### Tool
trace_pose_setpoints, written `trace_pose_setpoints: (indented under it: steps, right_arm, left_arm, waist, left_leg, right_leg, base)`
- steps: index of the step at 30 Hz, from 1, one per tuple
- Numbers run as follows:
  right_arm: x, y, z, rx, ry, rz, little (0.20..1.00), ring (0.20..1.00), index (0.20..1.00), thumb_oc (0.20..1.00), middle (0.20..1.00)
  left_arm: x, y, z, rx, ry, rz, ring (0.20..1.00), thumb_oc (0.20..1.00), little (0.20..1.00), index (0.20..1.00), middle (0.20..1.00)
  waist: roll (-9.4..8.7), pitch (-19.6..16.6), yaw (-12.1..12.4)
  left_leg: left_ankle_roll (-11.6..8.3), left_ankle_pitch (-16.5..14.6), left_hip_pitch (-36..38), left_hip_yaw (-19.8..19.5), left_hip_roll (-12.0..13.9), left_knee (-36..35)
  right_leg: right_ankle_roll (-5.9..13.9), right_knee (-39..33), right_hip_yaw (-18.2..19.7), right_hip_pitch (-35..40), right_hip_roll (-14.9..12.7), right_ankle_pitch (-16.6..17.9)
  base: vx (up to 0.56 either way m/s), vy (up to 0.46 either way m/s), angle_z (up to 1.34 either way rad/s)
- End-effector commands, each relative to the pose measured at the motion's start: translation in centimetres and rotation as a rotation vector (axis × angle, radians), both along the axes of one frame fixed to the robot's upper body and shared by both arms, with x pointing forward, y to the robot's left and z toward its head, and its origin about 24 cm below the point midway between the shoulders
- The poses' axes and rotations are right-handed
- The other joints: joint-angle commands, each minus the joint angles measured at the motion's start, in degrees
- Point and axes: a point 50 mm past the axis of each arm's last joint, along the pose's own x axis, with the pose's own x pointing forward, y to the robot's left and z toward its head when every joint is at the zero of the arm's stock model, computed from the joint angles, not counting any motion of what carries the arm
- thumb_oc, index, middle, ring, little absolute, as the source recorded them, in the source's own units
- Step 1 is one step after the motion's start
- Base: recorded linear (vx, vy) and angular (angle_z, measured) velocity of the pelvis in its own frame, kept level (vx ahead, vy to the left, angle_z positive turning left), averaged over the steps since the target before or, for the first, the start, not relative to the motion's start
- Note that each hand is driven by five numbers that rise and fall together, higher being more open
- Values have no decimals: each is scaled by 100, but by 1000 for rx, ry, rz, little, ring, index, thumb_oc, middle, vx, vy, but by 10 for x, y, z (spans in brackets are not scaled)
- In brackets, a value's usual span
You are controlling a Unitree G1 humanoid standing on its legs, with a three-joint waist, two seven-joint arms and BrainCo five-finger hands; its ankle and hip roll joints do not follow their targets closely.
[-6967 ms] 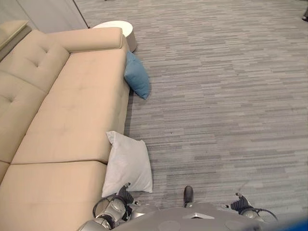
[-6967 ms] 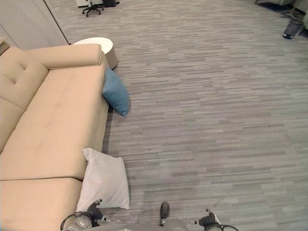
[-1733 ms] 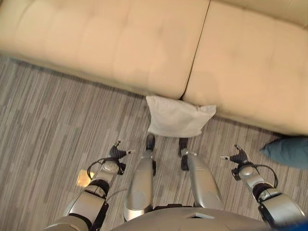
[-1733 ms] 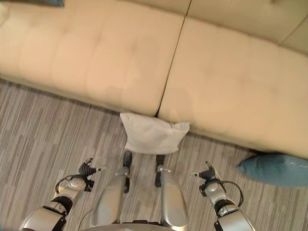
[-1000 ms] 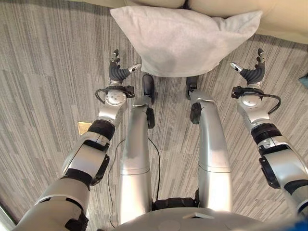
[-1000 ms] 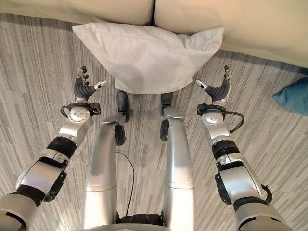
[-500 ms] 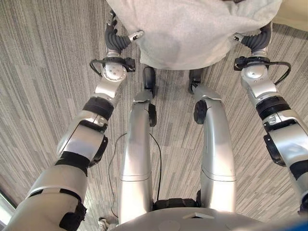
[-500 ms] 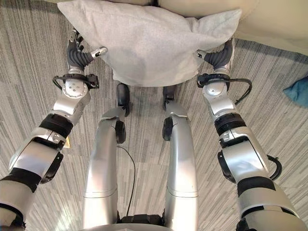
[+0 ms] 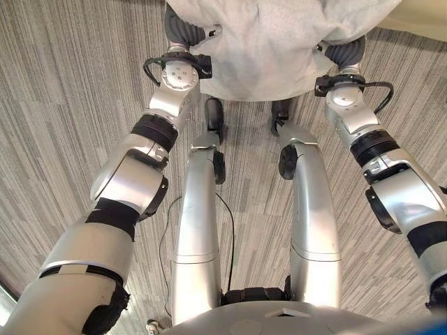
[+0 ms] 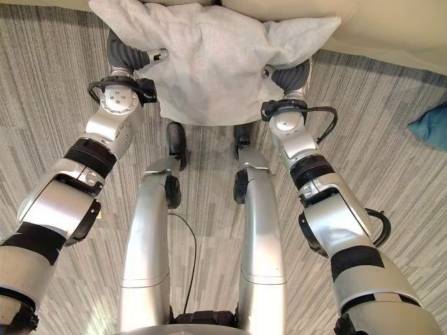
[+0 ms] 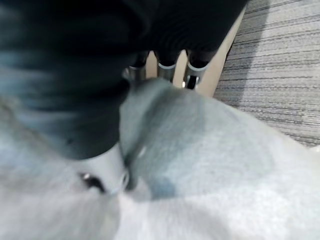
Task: Pick up all the scattered cushions and arrange them neatly on the sofa.
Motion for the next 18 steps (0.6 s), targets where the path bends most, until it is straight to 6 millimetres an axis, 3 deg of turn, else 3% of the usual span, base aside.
trace_pose_setpoints:
  steps: [1, 6, 10, 14, 15, 16, 18]
  right_arm:
    - [-22, 74, 36, -1, -259, 301, 200, 200, 200, 200, 200]
    - [-32, 59, 25, 17, -294, 285, 200, 200, 200, 200, 200]
    - [-44, 50, 2, 28, -294, 301, 200, 200, 200, 200, 200]
    - [-66, 48, -30, 20, -269, 368, 200, 200, 200, 200, 200]
    - [-67, 47, -32, 21, -266, 368, 200, 200, 200, 200, 200]
    - [-75, 44, -43, 36, -253, 379, 200, 200, 200, 200, 200]
    - [-84, 42, -57, 51, -227, 399, 200, 200, 200, 200, 200]
  left_arm:
    - [-12, -27, -11, -99, -83, -158, 200, 200, 200, 200, 200]
    - [-27, -34, -25, -191, -125, -220, 200, 200, 200, 200, 200]
    - [-45, -44, -32, -221, -184, -293, 200, 200, 200, 200, 200]
    - [-69, -47, -52, -192, -219, -344, 200, 200, 200, 200, 200]
    - [-70, -47, -54, -192, -216, -343, 200, 200, 200, 200, 200]
    - [-77, -46, -63, -186, -214, -351, 200, 200, 200, 200, 200]
    - [-85, -46, -74, -193, -200, -360, 200, 200, 200, 200, 200]
  waist:
    - [252, -822, -55]
    - [216, -1480, -103]
    - [240, -1577, -141]
    - [228, -1689, -163]
    - [227, -1668, -163]
    - [214, -1715, -165]
    - [196, -1780, -163]
  left_leg:
    - [160, -40, -202, -102, -146, -400]
    - [158, 43, 22, 10, -155, -1081]
    - [116, 206, 1085, -79, -113, -2070]
    - [47, 337, 2513, -222, -119, -3077]
    - [46, 352, 2581, -227, -118, -3117]
    - [32, 586, 3030, -256, -138, -3468]
    - [4, 619, 3581, -286, -143, -3744]
  right_leg:
    - [379, -409, -295, 158, 104, -192]
    - [395, -685, -270, 199, 82, -189]
    - [440, -1427, -316, 1210, 12, -145]
    - [504, -2302, -379, 2529, -95, -20]
    - [504, -2335, -384, 2595, -94, -10]
    - [486, -2676, -462, 2998, -162, 186]
    - [489, -2998, -539, 3519, -197, 224]
  base:
    - [0, 0, 0]
    - [-11, -2, 2]
    - [-80, -21, 7]
    - [-60, -18, 6]
    - [-100, -30, 1]
    - [-77, -32, 2]
    - [-24, -35, 10]
